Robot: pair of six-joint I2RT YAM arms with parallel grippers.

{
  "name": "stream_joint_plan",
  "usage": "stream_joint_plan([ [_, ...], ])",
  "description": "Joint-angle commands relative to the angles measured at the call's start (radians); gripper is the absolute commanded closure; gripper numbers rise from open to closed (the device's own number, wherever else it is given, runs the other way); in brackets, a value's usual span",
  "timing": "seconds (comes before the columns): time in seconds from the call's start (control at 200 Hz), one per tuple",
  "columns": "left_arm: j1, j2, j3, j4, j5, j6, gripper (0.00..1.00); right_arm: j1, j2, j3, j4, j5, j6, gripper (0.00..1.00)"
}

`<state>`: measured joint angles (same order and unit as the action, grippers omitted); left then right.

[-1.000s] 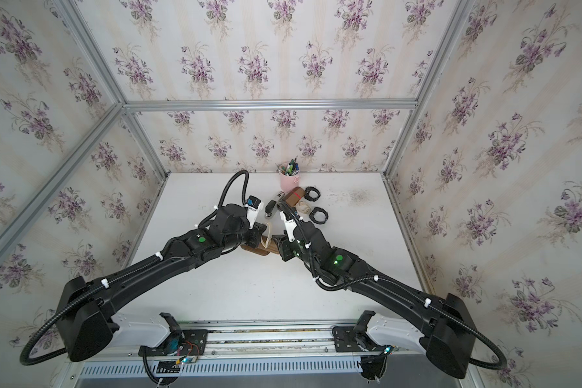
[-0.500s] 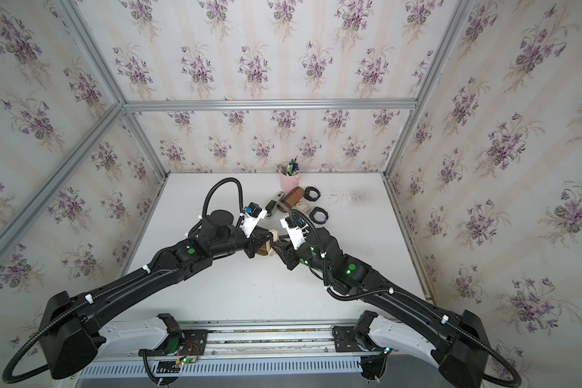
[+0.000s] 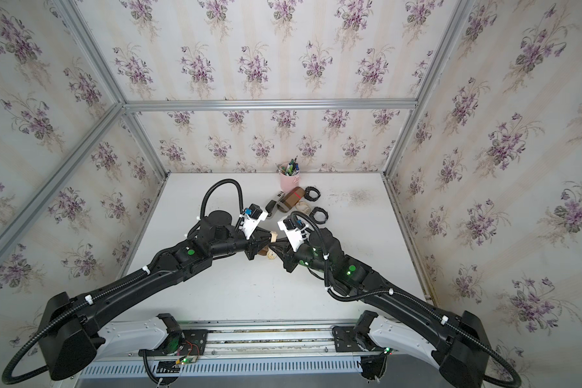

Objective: Place watch on stand
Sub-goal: Pick up the watch at the center of the board.

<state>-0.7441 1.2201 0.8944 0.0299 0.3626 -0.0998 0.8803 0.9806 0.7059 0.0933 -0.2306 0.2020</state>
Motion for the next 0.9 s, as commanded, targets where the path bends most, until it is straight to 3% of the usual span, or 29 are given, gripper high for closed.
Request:
stream_joint_plan([
  [0.0, 0.001, 0.005, -0.001, 0.051, 0.012, -0.001, 0.88, 0.0, -0.003, -0.004, 0.068, -0.04, -0.004, 0.89],
  [0.16, 0.001, 0.01, 0.001, 0.054, 0.019, -0.005, 0.88, 0.001, 0.01, -0.006, 0.074, -0.044, 0.002, 1.0],
  [0.36, 0.0, 0.005, 0.011, 0.012, -0.024, -0.012, 0.83, 0.0, 0.0, -0.011, 0.082, -0.007, 0.025, 1.0],
  [0.58, 0.002, -0.074, -0.068, 0.074, -0.219, -0.093, 0.49, -0.013, -0.019, -0.028, 0.095, 0.041, 0.067, 1.0],
  [0.679, 0.002, -0.109, -0.1, 0.087, -0.265, -0.139, 0.46, -0.026, -0.028, -0.041, 0.115, 0.044, 0.103, 1.0],
  [0.894, 0.002, -0.208, -0.296, 0.267, -0.363, -0.27, 0.28, -0.076, -0.047, -0.097, 0.223, 0.032, 0.244, 1.0],
])
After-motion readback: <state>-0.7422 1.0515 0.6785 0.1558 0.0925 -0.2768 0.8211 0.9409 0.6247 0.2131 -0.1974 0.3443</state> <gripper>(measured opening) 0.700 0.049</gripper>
